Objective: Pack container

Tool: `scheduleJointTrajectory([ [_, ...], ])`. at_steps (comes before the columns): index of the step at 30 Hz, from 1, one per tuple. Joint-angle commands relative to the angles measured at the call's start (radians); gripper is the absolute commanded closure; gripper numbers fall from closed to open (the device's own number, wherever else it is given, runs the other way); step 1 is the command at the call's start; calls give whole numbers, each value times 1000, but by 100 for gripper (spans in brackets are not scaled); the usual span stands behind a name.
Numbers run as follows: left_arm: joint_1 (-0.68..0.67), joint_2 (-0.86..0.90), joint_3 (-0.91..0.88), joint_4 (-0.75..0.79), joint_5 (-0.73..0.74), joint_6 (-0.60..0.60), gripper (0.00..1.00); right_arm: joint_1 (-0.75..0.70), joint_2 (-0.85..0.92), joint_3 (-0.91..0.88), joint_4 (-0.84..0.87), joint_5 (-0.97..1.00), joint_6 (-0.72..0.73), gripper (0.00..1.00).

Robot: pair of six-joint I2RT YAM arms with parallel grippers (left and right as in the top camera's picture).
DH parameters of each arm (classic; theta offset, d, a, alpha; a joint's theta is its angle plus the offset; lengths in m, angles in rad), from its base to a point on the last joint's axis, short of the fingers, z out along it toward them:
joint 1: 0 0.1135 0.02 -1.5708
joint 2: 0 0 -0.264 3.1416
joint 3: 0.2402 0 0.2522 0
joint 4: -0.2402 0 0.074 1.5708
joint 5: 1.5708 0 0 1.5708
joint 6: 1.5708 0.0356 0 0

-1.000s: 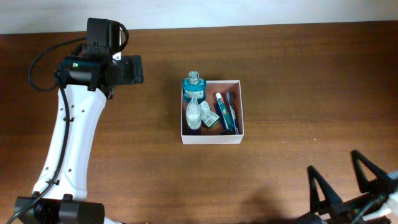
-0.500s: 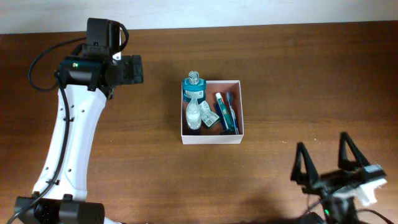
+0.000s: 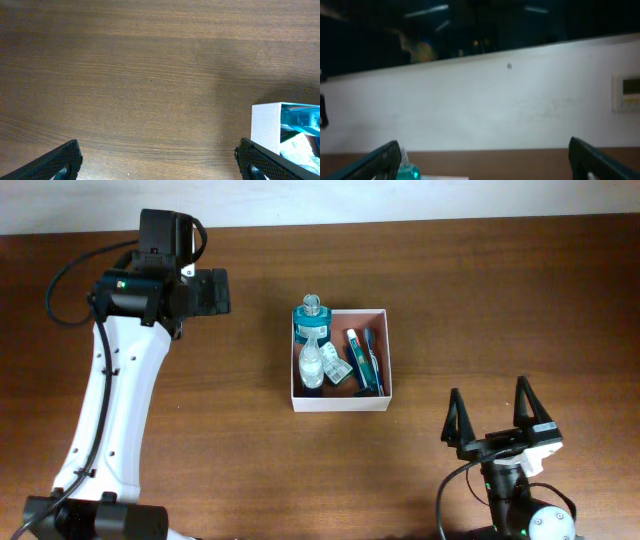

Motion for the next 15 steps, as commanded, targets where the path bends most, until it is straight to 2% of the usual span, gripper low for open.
scheduleJointTrajectory([
  [1,2,-15,8,0,0,-13,1,-34,-12,-71,85,-123,-138,2],
  [6,2,-15,8,0,0,-13,1,-51,-12,-124,87,-127,-142,2],
  [15,2,-15,8,0,0,-13,1,-57,-12,-123,-127,-89,-227,2],
])
